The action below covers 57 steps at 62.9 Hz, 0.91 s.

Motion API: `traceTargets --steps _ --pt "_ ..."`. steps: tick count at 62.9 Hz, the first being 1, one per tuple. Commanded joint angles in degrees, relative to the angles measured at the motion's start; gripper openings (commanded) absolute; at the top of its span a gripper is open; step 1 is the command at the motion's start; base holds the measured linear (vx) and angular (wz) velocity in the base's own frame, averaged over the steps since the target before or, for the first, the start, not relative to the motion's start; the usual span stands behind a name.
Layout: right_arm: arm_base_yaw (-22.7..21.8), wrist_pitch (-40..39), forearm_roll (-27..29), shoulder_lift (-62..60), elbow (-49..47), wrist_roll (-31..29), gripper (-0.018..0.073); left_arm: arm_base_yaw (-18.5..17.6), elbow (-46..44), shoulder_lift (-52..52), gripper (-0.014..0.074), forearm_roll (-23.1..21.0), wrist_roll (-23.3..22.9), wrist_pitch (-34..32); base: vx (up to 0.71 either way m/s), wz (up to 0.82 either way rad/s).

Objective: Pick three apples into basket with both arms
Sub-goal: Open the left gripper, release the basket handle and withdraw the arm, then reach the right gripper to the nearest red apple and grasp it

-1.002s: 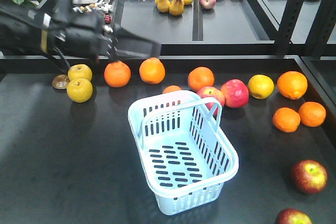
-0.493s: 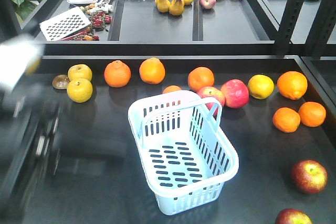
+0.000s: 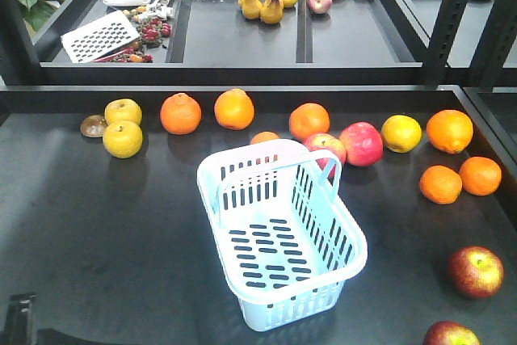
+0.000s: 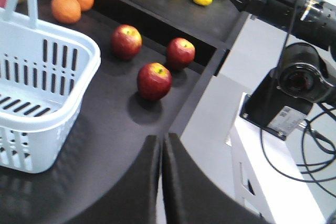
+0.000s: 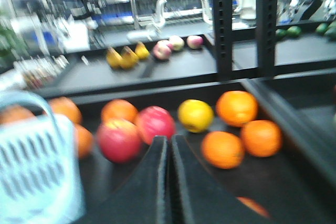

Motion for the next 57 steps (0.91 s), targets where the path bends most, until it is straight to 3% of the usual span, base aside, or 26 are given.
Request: traceTargets --steps 1,5,10,23,29,40,47,53,57 --pt "-0.2 -7.9 6.2 -0.7 0.7 8.2 -0.0004 0.1 -1.1 -1.4 -0.0008 2.8 0.1 1.6 0.0 0.0" --pt "-0.2 -9.7 11.2 -0.7 0.7 13.9 -0.0004 0.1 -1.1 -1.8 -0.0008 2.8 0.1 2.3 0.0 0.0" --pt "-0.2 -10.0 14.6 -0.7 0.7 16.6 -0.0004 0.1 -1.1 -2.0 -0.0008 2.7 0.0 3.3 0.0 0.0" --pt "0.1 -9.2 15.6 -0.7 0.4 17.4 -0.0004 0.1 -1.1 -2.0 -0.0008 2.7 0.0 5.2 0.0 0.0" --pt "1.3 -2.4 14.1 -0.4 -4.0 16.3 -0.0004 0.1 -1.1 -2.0 -0.0008 2.7 0.0 5.4 0.0 0.0" --pt "1.3 20.6 9.7 9.2 -19.4 5.7 -0.0004 0.1 -1.1 -2.0 -0.0008 2.7 0.0 5.4 0.0 0.0" --pt "1.3 30.4 9.9 19.7 -28.0 -2.4 0.0007 0.1 -1.1 -2.0 -0.0008 2.7 0.0 5.5 0.0 0.0" --pt "1.3 35.7 12.2 28.5 -33.7 -10.4 0.0067 0.1 -1.1 -2.0 -0.0008 2.7 0.0 5.6 0.0 0.0" --pt "1.3 37.7 15.2 34.1 -35.8 -16.6 0.0162 0.1 -1.1 -2.0 -0.0008 2.7 0.0 5.6 0.0 0.0"
